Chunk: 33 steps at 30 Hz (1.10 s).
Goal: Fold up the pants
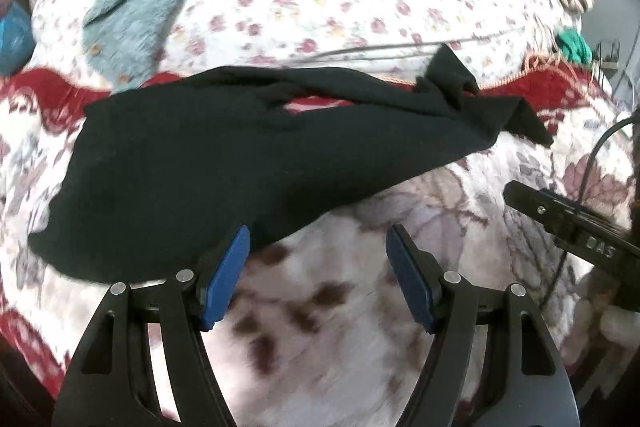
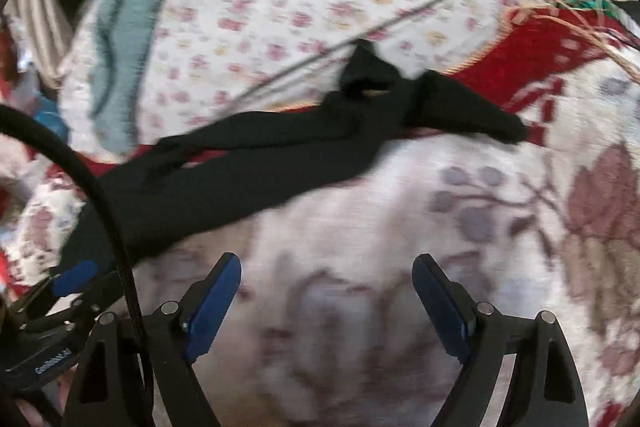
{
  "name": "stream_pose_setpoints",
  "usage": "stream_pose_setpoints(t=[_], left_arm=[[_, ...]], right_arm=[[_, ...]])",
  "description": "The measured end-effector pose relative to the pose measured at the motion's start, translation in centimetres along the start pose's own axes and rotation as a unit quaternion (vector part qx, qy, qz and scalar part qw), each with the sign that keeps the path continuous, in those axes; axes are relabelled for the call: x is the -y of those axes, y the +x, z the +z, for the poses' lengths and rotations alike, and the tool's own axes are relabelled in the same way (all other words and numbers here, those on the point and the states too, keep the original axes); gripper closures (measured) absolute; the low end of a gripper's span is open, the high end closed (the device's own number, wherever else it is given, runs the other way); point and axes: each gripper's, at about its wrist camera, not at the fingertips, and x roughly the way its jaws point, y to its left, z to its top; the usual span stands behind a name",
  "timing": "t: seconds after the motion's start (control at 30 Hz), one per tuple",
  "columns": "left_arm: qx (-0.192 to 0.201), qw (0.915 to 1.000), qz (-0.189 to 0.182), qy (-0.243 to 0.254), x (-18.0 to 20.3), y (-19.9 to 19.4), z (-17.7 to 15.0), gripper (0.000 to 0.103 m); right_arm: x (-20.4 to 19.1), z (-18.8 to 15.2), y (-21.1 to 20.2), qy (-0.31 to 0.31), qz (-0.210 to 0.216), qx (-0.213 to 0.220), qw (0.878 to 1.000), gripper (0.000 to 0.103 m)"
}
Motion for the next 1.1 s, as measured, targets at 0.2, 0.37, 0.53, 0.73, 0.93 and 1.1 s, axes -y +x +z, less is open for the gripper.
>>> stream_pose_setpoints(t=[0.2, 0.37, 0.53, 0.73, 0.93, 1.1], left_arm=[[0.009, 0.9979, 0.022, -0.059, -5.0, -1.8, -0.8, 0.032], [-0.003, 0.9961, 0.034, -0.081, -7.5, -2.3, -1.5, 0.032], [-0.010, 0.9896, 0.029, -0.140, -10.8, -2.6, -3.0, 0.032], [-0.014, 0.9744, 0.023, -0.223, -14.3, -1.7, -4.0, 0.032], [0.002, 0.9688, 0.018, -0.247, -15.0, -0.2, -3.3, 0.032], [0.009, 0.9635, 0.005, -0.268, -15.7, 1.3, -1.6, 0.031]], right_arm=[[-1.2, 0.4, 1.2, 0.011, 0.032, -0.016, 0.999, 0.025], [-1.8, 0.8, 1.3, 0.010, 0.035, -0.014, 0.999, 0.025], [-0.7, 1.3, 2.1, 0.024, 0.031, -0.013, 0.999, 0.025], [1.3, 2.0, 3.8, 0.053, 0.030, -0.013, 0.998, 0.025], [2.7, 3.5, 5.7, 0.082, 0.052, -0.006, 0.995, 0.024], [4.1, 5.2, 7.3, 0.123, 0.085, 0.000, 0.989, 0.033]])
